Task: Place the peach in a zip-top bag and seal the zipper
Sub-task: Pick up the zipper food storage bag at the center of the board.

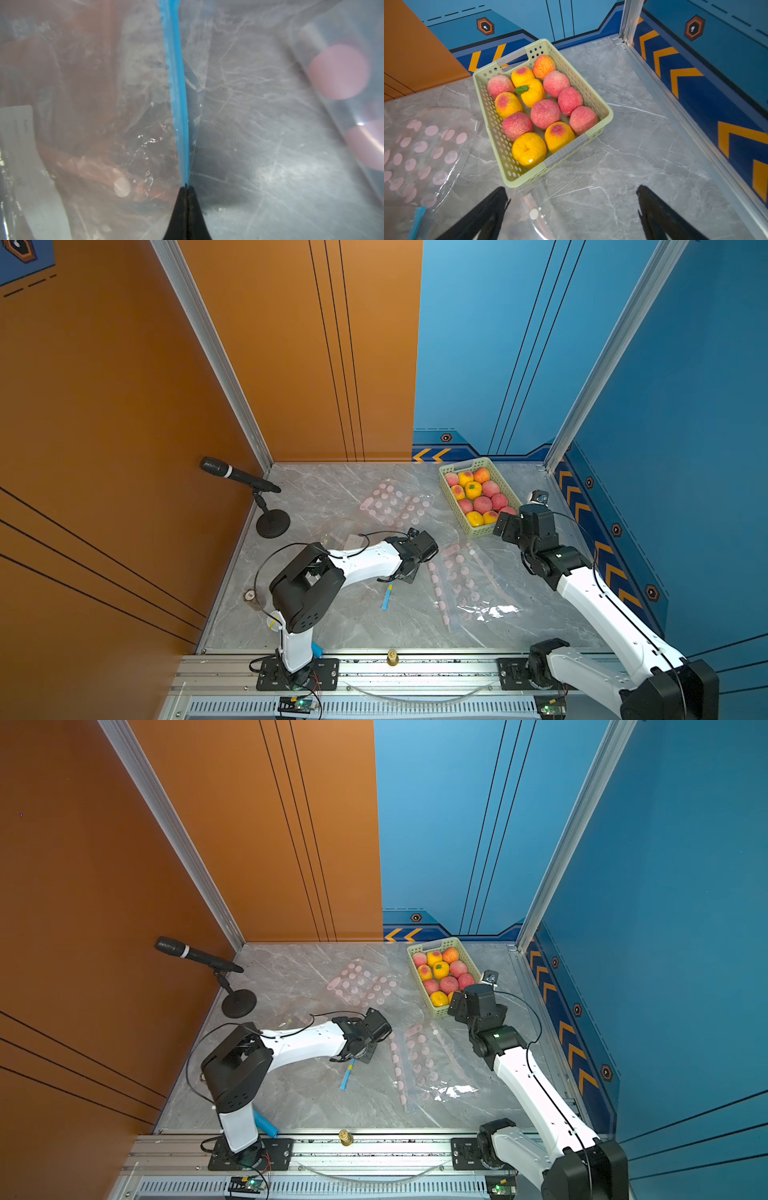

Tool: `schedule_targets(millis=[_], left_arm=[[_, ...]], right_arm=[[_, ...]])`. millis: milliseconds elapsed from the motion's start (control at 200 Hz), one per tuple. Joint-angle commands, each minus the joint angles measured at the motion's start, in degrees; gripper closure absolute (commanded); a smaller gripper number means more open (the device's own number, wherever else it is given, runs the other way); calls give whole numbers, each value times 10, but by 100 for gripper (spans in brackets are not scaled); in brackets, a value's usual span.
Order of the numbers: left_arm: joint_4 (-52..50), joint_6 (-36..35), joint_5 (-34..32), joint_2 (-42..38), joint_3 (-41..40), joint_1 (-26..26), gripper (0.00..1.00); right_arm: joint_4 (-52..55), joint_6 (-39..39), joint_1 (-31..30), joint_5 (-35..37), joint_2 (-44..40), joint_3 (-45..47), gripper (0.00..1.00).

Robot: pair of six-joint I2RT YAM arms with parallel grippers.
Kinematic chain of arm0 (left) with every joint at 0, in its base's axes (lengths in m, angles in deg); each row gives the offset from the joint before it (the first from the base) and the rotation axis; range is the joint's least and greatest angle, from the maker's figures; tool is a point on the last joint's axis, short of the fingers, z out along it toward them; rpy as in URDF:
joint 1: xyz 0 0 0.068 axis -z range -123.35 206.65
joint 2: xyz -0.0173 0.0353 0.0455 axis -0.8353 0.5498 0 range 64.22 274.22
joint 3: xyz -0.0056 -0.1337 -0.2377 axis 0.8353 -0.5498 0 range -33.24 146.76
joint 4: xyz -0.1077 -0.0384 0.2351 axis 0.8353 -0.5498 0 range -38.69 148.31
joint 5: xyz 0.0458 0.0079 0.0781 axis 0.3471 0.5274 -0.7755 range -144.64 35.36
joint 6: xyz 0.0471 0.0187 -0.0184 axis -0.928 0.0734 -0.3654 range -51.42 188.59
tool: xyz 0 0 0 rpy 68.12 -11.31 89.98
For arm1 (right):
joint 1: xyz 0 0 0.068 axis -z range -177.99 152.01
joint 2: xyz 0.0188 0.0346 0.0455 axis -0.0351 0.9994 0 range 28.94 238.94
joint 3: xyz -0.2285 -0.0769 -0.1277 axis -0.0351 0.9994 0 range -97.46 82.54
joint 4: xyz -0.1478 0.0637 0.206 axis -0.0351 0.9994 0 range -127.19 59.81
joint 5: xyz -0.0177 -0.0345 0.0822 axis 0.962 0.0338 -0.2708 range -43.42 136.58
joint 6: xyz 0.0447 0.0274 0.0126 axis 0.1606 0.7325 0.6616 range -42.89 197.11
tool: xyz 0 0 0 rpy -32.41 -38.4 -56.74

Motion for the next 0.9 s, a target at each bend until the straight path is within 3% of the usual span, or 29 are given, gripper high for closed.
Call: schedule_targets(millis=[0,285,451,551,736,891], left_arm=[[2,-12,22,-73,-8,-1,100],[121,-11,164,-234,-104,-47,100],[187,10,216,-279,-151,-82,100],[215,21,241,-289,-168,-90,100],[250,36,254,-285,-179,-95,100],[259,44,252,-280,-185,-97,100]], right_arm=[[28,59,-14,-66,8,-8,0],[-92,191,-71,-249,62,24,3],[-114,219,-133,-265,128,-14,9],[-132,233,-161,-284,180,-45,18],[-156,238,-204,-295,272,-107,29],[-174,247,-221,-293,295,-124,32]])
